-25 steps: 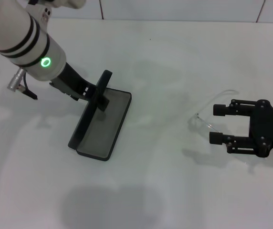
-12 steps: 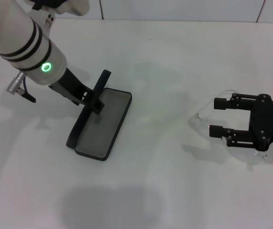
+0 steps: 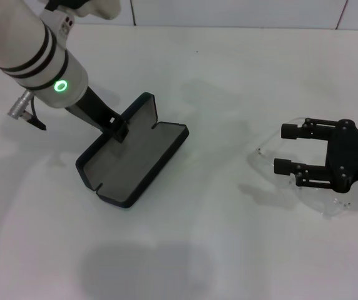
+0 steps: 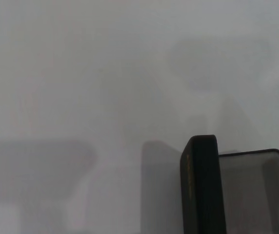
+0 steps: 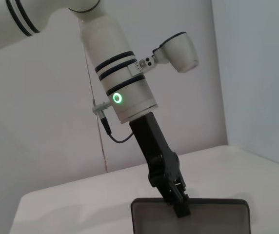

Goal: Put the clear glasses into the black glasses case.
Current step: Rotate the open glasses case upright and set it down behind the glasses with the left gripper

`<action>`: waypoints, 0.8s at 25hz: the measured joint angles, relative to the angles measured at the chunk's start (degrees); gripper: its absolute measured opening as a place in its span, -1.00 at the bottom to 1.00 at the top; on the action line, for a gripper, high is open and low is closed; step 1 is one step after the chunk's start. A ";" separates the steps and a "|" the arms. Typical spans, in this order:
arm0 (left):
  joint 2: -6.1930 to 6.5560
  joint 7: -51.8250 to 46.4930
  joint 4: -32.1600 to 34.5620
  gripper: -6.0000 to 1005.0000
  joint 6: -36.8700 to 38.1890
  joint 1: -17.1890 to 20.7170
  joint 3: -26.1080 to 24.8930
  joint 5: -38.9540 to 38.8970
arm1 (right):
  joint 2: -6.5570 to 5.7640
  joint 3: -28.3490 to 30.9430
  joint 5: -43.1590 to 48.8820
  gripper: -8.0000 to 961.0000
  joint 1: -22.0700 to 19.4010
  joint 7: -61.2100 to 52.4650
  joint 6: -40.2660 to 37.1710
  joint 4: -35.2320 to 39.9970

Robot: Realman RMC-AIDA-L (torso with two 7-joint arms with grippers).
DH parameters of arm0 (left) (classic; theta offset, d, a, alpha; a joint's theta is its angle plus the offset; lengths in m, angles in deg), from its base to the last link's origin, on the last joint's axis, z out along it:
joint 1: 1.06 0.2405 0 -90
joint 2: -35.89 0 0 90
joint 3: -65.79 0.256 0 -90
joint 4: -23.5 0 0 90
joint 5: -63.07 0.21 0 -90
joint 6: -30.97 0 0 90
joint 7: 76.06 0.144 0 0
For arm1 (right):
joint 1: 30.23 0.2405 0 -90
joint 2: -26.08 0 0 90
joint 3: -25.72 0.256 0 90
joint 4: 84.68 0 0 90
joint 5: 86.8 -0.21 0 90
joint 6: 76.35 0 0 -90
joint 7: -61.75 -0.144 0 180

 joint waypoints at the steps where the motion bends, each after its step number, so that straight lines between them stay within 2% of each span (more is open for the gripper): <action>1: 0.01 0.53 0.06 -0.36 -0.09 -0.02 -0.01 0.00 | 0.00 0.00 -0.02 0.42 0.02 0.00 0.07 0.01; 6: 0.02 6.34 2.06 -0.59 -1.01 0.03 0.04 0.13 | -0.03 0.00 -0.27 0.42 0.07 0.00 0.49 0.14; 9: -0.06 12.32 4.46 -0.58 -2.37 0.53 0.38 1.33 | -0.03 0.00 -0.78 0.42 0.07 0.27 0.57 0.04; 11: -0.13 22.44 6.86 -0.58 -3.86 1.65 1.97 1.79 | -0.02 0.00 -0.85 0.42 0.07 0.78 0.62 0.02; 12: -0.13 22.44 6.86 -0.57 -3.86 1.65 1.97 1.79 | -0.01 0.00 -0.91 0.42 0.02 1.02 0.62 0.01; 17: -0.29 39.95 9.39 -0.56 -6.18 4.71 8.00 0.27 | 0.05 0.05 -1.82 0.42 -0.40 1.45 0.63 -0.62; 20: -0.30 43.94 9.77 -0.56 -8.15 5.34 10.02 -1.74 | 0.05 0.24 -2.73 0.42 -0.48 1.46 0.48 -1.41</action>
